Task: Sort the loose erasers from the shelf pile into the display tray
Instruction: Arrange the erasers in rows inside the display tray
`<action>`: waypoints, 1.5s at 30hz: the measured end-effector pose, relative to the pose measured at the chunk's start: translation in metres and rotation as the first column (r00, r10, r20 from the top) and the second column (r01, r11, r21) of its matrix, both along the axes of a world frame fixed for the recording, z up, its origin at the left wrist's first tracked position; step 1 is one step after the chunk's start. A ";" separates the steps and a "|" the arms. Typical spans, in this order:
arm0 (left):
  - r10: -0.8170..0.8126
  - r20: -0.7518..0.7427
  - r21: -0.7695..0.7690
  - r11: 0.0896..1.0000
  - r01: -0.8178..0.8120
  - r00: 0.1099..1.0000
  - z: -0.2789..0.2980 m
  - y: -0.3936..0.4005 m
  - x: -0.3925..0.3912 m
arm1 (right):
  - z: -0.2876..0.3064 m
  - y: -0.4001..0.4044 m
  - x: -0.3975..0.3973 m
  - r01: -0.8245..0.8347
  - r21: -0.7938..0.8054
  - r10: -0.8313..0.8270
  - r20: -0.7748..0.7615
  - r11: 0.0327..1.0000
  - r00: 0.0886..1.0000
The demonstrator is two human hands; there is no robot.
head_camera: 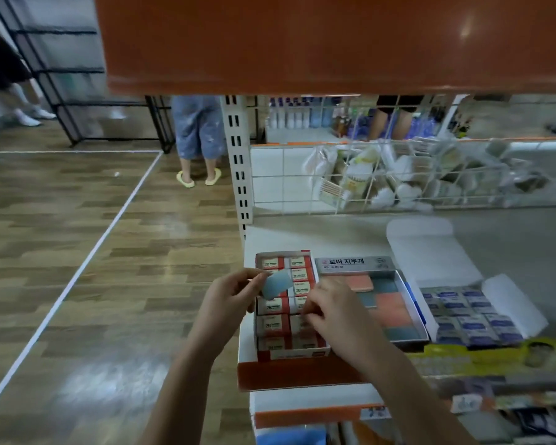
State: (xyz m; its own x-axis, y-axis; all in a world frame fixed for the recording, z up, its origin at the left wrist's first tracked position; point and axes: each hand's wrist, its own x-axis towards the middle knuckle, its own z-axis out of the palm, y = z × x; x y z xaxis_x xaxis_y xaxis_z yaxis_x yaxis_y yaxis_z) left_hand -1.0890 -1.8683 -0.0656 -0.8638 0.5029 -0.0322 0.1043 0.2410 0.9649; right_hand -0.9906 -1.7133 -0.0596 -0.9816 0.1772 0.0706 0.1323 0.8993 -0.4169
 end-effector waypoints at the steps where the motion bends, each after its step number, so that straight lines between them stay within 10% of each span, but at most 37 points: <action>1: -0.011 0.004 0.006 1.000 0.011 1.000 0.000 0.002 -0.001 | -0.002 -0.002 0.000 0.014 0.008 -0.013 -0.013 1.000 1.000; 22: -0.648 -0.198 -0.550 0.695 0.464 0.735 0.033 0.151 0.003 | -0.001 0.088 0.071 0.567 -0.045 -0.565 -0.183 0.822 0.805; 45: -0.657 -0.499 -0.695 0.693 0.192 0.566 0.007 0.173 0.024 | -0.012 0.091 0.079 0.546 -0.207 -0.581 -0.181 0.812 0.794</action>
State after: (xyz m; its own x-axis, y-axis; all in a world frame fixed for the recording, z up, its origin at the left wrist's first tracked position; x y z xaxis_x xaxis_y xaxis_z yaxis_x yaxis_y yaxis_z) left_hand -1.0654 -1.6951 -0.0585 -0.4183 0.9060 0.0645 0.8789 0.3858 0.2806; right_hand -0.9120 -1.6225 -0.0715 -0.6634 0.7184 0.2094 0.4850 0.6259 -0.6107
